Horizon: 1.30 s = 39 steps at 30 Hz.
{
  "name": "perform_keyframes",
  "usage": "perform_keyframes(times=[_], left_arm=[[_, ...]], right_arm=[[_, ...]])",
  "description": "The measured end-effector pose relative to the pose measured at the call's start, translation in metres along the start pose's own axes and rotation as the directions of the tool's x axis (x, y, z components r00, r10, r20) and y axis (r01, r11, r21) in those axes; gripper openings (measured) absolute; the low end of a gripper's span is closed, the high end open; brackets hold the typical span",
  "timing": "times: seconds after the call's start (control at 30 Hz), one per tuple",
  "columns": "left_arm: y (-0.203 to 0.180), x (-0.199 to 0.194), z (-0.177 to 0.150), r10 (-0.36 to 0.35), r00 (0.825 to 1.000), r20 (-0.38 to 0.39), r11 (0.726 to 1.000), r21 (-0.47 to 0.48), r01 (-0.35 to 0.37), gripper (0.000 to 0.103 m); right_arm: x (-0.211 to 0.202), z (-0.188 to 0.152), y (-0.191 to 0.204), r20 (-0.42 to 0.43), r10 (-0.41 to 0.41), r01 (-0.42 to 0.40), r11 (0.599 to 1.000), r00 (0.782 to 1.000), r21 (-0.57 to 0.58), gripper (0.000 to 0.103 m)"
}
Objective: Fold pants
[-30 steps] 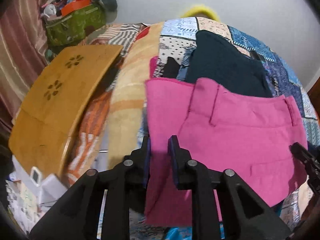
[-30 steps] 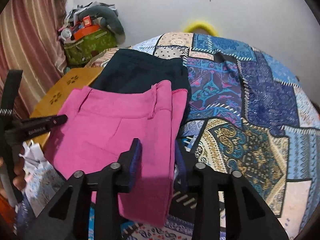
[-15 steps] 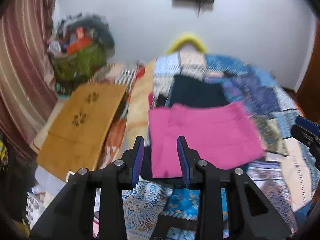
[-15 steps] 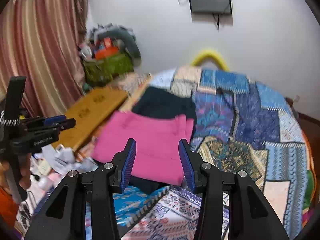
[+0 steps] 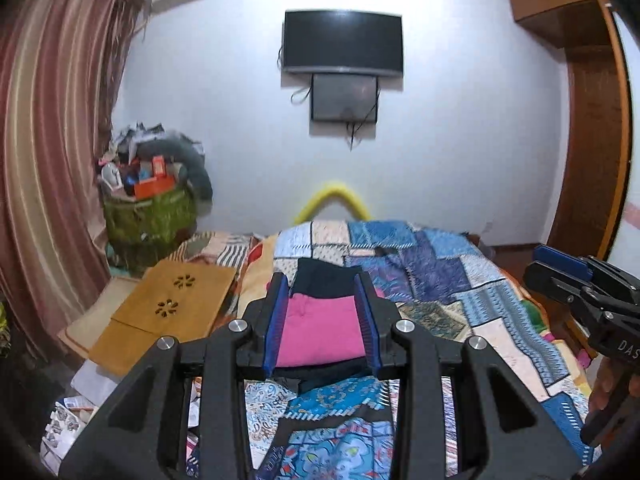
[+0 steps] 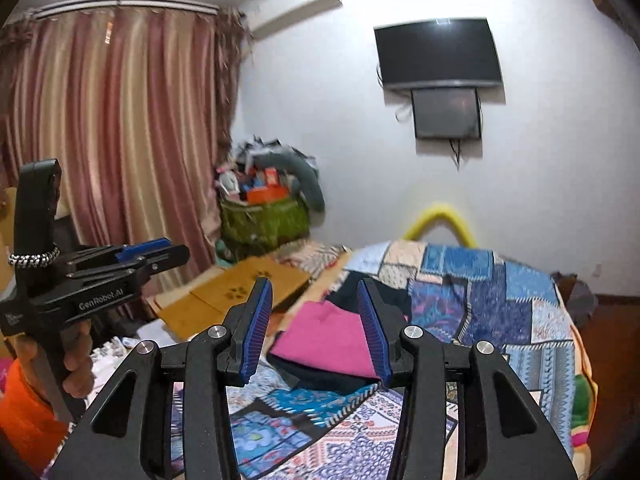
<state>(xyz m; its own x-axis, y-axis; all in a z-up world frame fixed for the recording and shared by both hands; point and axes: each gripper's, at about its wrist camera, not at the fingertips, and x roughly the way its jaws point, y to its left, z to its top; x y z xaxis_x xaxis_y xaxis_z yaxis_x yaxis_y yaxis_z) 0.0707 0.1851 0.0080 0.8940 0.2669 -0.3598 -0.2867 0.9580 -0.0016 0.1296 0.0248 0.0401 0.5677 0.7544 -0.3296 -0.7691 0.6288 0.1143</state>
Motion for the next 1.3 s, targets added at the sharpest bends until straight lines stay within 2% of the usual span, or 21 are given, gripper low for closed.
perform_keyframes(times=[0.1,0.13,0.23,0.27,0.33,0.37,0.47,0.6,0.73,1.3], left_arm=[[-0.009,-0.032,-0.007,-0.014,0.999,0.051,1.000,0.005,0.013,0.036],[-0.012,-0.042,-0.010,-0.010,0.998,0.069,1.000,0.009,0.009,0.042],[-0.018,-0.065,-0.015,0.000,0.993,0.115,1.000,0.010,-0.002,0.070],[-0.020,-0.071,-0.017,-0.008,0.992,0.125,1.000,0.006,0.007,0.074],[-0.020,-0.080,-0.018,-0.010,0.991,0.135,1.000,-0.004,0.011,0.080],[-0.020,-0.084,-0.018,0.000,0.990,0.144,1.000,-0.009,0.001,0.086],[-0.019,-0.094,-0.020,0.015,0.985,0.170,1.000,-0.013,-0.013,0.096],[-0.020,-0.100,-0.024,0.023,0.983,0.180,1.000,-0.007,-0.022,0.099],[-0.022,-0.103,-0.027,0.030,0.983,0.181,1.000,0.001,-0.030,0.103],[-0.025,-0.091,-0.033,0.015,0.988,0.151,1.000,0.007,-0.016,0.103]], right_arm=[[-0.024,-0.005,0.011,0.054,-0.020,0.020,1.000,0.998,-0.012,0.053],[-0.027,-0.007,0.013,0.066,-0.028,0.029,0.999,0.997,-0.016,0.057],[-0.040,-0.010,0.018,0.095,-0.044,0.045,0.999,0.995,-0.017,0.064],[-0.043,-0.012,0.021,0.101,-0.049,0.051,0.999,0.994,-0.017,0.065],[-0.047,-0.015,0.022,0.114,-0.065,0.066,0.998,0.991,-0.012,0.077],[-0.048,-0.016,0.023,0.121,-0.073,0.075,0.997,0.990,-0.009,0.079],[-0.051,-0.018,0.025,0.125,-0.090,0.092,0.996,0.988,-0.005,0.087],[-0.056,-0.019,0.028,0.135,-0.112,0.112,0.994,0.985,0.004,0.103],[-0.057,-0.019,0.027,0.133,-0.123,0.121,0.992,0.984,0.021,0.103],[-0.067,-0.031,0.027,0.108,-0.150,0.148,0.989,0.983,0.024,0.103]])
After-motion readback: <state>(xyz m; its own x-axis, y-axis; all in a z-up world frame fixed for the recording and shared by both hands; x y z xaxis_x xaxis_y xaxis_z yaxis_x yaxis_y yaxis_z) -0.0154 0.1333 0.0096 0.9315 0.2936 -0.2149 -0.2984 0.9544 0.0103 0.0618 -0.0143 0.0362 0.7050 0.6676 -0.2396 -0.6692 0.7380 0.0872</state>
